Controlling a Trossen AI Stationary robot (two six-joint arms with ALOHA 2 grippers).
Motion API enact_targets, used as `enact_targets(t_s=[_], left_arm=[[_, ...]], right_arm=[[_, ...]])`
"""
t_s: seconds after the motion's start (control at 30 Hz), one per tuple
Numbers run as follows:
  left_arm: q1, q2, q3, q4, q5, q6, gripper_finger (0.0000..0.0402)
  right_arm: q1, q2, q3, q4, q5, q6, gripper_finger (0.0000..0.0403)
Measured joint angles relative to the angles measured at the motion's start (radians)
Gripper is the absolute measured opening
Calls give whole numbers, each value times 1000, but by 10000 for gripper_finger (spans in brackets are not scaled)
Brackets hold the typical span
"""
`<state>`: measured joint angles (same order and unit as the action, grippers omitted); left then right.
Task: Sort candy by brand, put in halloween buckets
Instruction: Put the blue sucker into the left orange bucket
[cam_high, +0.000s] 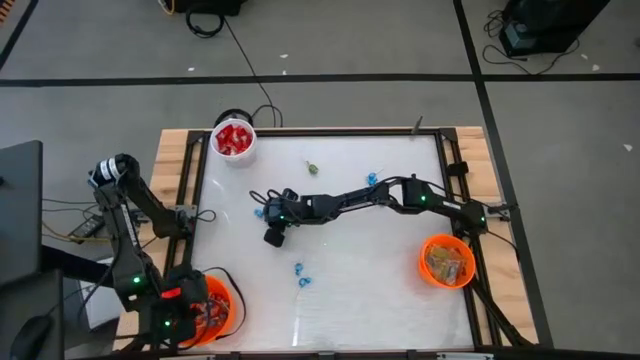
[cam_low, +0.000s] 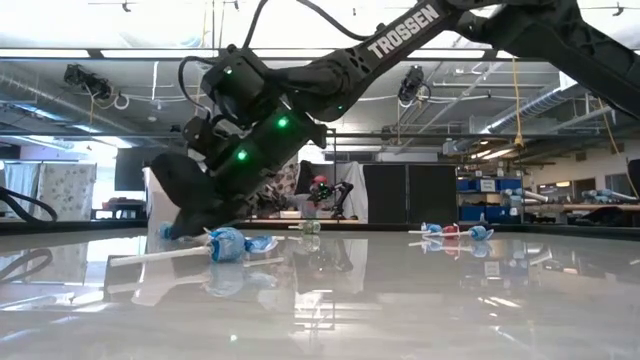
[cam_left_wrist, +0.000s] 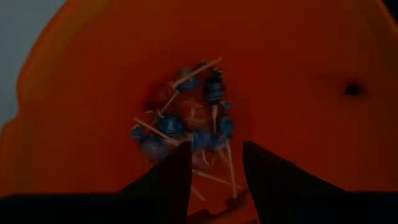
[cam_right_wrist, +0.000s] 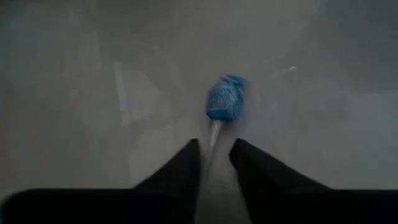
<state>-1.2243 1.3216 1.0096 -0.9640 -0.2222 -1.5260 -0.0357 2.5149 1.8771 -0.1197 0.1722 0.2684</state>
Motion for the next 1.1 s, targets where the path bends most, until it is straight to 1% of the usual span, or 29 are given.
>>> enact_targets(t_s=[0.13, 0.17, 0.37, 0.47, 0.53, 0.67, 0.73, 0.87, 1.0, 1.1], left_arm=[[0, -3, 0, -11, -4, 4, 161], [0, -7, 0, -9, -14, 5, 163], [0, -42, 39, -53, -133, 10, 165], [0, -59, 84, -134, -210, 9, 165], [0, -61, 113, -222, -280, 5, 166], [22, -61, 133, -340, -411, -8, 166], [45, -61, 129, -365, -439, -8, 166], [96, -60, 94, -371, -443, 19, 171], [138, -59, 50, -347, -449, 67, 197], [165, -59, 10, -284, -489, 161, 227]], right_arm=[[-2, -2, 1, -38, 19, -36, 27], [-2, -2, 1, -41, 18, -48, 16], [5, -18, -2, -74, 21, -70, 7], [15, -43, -7, -120, 26, -90, 7], [28, -68, -10, -164, 26, -123, 5], [76, -122, -14, -243, 63, -183, 3], [105, -156, -14, -270, 91, -206, 2], [160, -207, -23, -263, 122, -231, 2], [208, -244, -24, -255, 126, -270, 2], [232, -274, -23, -240, 123, -280, 2]])
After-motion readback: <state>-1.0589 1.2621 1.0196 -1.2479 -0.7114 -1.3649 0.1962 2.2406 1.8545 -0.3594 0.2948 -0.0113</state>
